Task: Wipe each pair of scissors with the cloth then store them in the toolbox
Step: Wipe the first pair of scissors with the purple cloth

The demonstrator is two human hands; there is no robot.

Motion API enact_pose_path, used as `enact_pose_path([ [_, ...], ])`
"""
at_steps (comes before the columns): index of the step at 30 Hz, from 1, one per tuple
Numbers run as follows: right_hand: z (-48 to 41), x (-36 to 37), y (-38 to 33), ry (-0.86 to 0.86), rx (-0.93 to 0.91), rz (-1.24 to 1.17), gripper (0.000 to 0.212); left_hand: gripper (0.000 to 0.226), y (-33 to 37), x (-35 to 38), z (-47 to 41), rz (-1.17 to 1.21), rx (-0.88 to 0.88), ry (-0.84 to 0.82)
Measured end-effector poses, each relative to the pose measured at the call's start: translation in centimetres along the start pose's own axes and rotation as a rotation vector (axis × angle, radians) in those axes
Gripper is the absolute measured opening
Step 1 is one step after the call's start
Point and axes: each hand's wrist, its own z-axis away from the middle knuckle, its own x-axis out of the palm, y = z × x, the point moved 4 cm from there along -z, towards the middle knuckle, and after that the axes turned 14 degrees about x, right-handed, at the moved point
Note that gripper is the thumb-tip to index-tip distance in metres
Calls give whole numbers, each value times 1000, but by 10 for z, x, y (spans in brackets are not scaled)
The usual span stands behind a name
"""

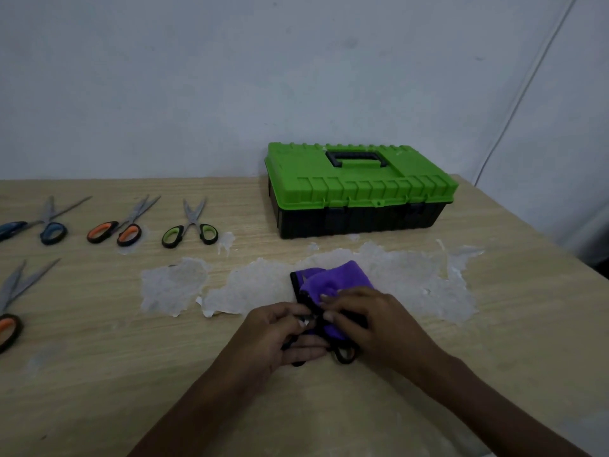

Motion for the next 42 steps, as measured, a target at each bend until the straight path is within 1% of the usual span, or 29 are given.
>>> enact_pose_path([
  [3,-21,-9,19,96,89,112,28,25,0,1,1,-2,1,11],
  [5,-23,-6,14,128,113,112,25,25,1,0,1,-2,7,21],
  [7,-8,0,-4,73,50,52,21,25,0,0,1,-3,14,25],
  [9,8,1,-12,-14,18,-30,26,24,0,0,1,-16,15,12],
  [10,8,-1,-9,-25,31,-37,30,24,1,0,1,-22,10,3],
  [12,-3,-6,8,37,79,29,31,24,1,0,1,-21,-3,5],
  [15,-23,-10,19,146,157,110,24,24,0,-1,1,-8,0,44],
  [17,-24,-3,9,153,160,73,18,23,-1,0,2,-13,19,57],
  [18,-20,1,1,125,137,35,15,22,-1,0,2,-14,25,57],
  [20,-8,8,-16,54,49,-12,19,21,-1,0,1,-12,27,59],
  [22,-5,9,-19,26,-20,16,28,21,0,0,1,-18,33,47],
  [24,-13,7,-16,30,-22,65,33,22,-1,1,2,-44,46,28],
  [28,-39,7,-14,47,55,175,36,22,-1,1,3,-49,36,38],
  [30,-40,7,-17,3,46,142,35,23,0,0,3,-29,21,46],
  [34,-25,7,-20,-86,-37,62,36,23,1,0,1,-49,26,27],
  [39,-44,7,-24,-26,26,57,42,23,4,1,3,-71,41,12],
  [42,-44,9,-23,46,54,80,42,23,4,2,5,-48,38,22],
])
